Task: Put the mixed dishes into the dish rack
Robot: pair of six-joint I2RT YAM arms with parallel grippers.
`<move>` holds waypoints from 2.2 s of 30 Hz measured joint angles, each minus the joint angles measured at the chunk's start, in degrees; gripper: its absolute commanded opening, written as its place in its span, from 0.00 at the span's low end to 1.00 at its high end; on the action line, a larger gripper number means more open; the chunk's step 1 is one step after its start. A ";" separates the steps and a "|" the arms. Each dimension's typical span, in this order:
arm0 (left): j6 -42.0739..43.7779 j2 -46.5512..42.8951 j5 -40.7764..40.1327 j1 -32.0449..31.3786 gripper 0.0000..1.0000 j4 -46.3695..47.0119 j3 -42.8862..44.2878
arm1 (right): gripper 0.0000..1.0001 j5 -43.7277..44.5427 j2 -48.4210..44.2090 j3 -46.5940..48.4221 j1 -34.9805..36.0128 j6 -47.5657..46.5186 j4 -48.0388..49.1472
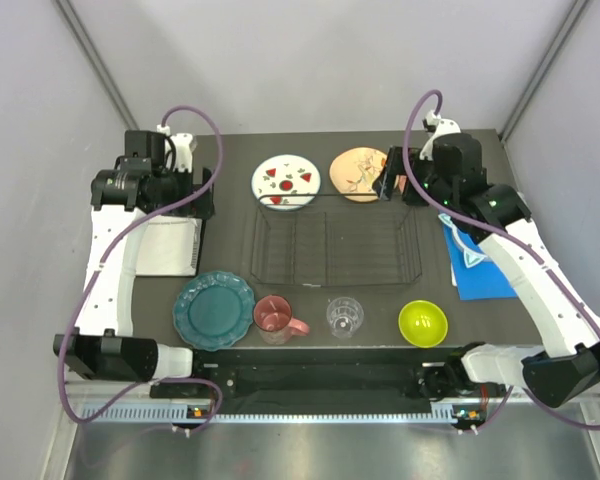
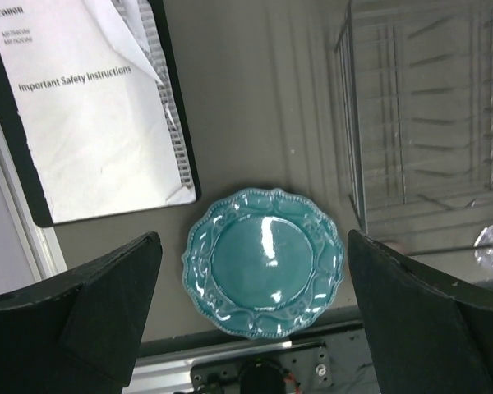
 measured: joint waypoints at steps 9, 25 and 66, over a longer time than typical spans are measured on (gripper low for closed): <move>9.77 -11.63 4.42 0.00 0.98 -0.48 -13.99 | 1.00 1.33 -0.96 -2.75 0.37 -1.66 0.61; 19.65 -23.19 11.32 -4.17 0.96 -2.78 -28.11 | 1.00 6.34 -5.57 -9.22 1.07 -2.01 2.51; 18.49 -3.48 6.16 -24.39 0.94 10.82 -20.39 | 1.00 12.61 -18.62 -25.81 15.58 9.27 -10.80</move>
